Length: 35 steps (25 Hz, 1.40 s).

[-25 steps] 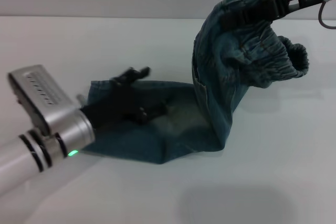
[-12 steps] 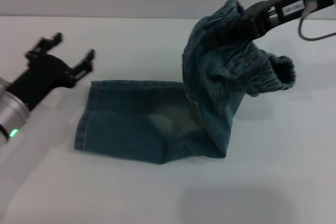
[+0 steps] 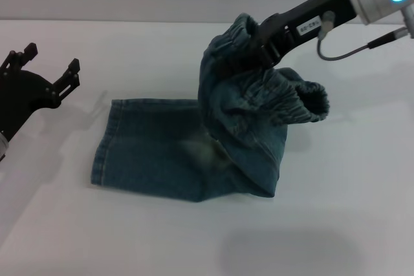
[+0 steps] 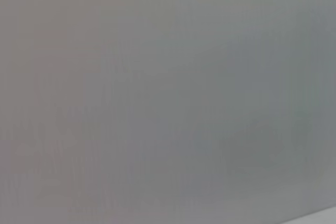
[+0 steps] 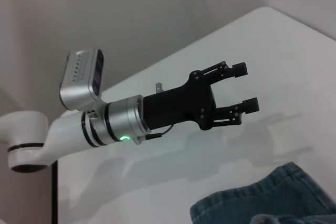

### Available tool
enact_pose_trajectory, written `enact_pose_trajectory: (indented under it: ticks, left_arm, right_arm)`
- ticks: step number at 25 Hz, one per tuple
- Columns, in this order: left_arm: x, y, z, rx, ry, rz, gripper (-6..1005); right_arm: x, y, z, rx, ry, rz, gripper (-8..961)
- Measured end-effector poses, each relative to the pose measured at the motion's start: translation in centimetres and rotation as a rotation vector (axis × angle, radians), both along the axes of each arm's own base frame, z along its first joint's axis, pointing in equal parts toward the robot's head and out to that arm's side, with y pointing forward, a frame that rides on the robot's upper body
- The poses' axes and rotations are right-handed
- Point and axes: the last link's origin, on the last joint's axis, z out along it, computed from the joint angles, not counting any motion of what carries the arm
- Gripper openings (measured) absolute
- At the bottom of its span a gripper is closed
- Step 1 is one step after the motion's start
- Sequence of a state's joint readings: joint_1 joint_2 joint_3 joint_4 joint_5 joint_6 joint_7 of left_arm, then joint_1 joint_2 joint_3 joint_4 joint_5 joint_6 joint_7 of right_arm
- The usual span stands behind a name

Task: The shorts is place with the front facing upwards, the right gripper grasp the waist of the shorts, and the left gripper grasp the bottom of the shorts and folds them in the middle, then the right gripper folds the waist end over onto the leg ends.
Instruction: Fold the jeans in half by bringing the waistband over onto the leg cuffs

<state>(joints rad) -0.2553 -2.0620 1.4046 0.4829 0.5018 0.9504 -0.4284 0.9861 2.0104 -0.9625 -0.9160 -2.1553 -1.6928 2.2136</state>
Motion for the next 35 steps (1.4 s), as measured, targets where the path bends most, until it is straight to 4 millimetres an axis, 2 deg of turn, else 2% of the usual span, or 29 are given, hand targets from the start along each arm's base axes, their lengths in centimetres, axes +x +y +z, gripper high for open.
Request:
enact_pose_trajectory:
  ticks: [13,19,24,29,35]
  left_arm:
    - [-0.7,-0.3,-1.0,-0.031,0.000,0.032,840]
    - [-0.9,-0.2,-1.4,-0.042,-0.005,0.046,840]
    - [-0.9,-0.2,-1.7,-0.052,-0.006,0.051,840]
    - [-0.9,0.0,-1.9,-0.062,-0.006,0.054,840]
    - [-0.9,0.0,-2.2,-0.071,-0.009,0.058,840]
  right_arm:
    - [-1.4,0.1,-3.3,-0.034,-0.017,0.069,76]
    - [-2.2,0.0,-4.7,-0.048,-0.062,0.117,197]
    - [-2.6,-0.2,-5.2,-0.058,-0.080,0.143,426]
    - [-2.6,-0.6,-5.7,-0.080,-0.112,0.194,511]
    - [-2.6,-1.3,-6.9,-0.116,-0.207,0.312,512]
